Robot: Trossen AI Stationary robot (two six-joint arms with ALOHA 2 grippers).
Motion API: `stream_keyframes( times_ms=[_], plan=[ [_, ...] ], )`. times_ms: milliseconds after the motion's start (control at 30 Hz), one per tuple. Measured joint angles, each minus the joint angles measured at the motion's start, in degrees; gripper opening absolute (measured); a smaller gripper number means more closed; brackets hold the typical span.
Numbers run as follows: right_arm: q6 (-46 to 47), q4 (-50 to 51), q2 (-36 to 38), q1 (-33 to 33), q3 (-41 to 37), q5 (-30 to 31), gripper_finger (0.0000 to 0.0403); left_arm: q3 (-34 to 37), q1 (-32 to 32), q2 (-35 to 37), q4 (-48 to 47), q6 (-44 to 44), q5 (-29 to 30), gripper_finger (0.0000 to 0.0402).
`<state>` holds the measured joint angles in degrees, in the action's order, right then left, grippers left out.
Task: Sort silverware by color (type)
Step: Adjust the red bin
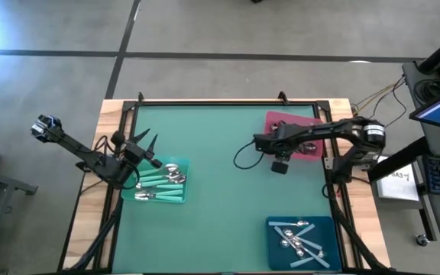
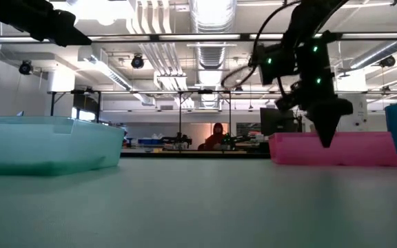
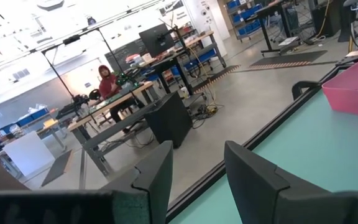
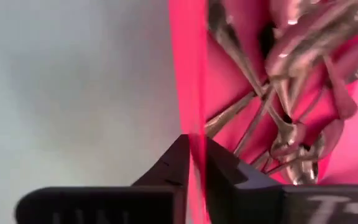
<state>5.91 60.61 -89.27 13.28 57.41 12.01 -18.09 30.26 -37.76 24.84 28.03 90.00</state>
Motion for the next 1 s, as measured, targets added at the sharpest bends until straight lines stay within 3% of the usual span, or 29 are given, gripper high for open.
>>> stream_keyframes(
  times_ms=[300, 533, 833, 1000],
  plan=[
    [-7.42, -0.75, -3.94, 1.44, 0.05, -0.32, 0.0009, 0.00, 0.02, 0.00, 0.50, -0.28, 0.00, 0.0130],
    [-10.14, -2.62, -0.21, 3.84, -0.15, -0.44, 0.0008, 0.00, 0.01, 0.02, 0.58, -0.50, 0.00, 0.0130],
    [-25.11, -6.15, 1.72, 8.25, -0.13, -0.02, 0.0008, 0.00, 0.01, -0.02, 1.56, -0.66, 0.00, 0.0130],
    [-24.43, -5.87, 1.72, 12.00, -0.13, 0.01, 0.0008, 0.00, 0.02, -0.02, 2.33, -0.68, 0.00, 0.0130]
  ],
)
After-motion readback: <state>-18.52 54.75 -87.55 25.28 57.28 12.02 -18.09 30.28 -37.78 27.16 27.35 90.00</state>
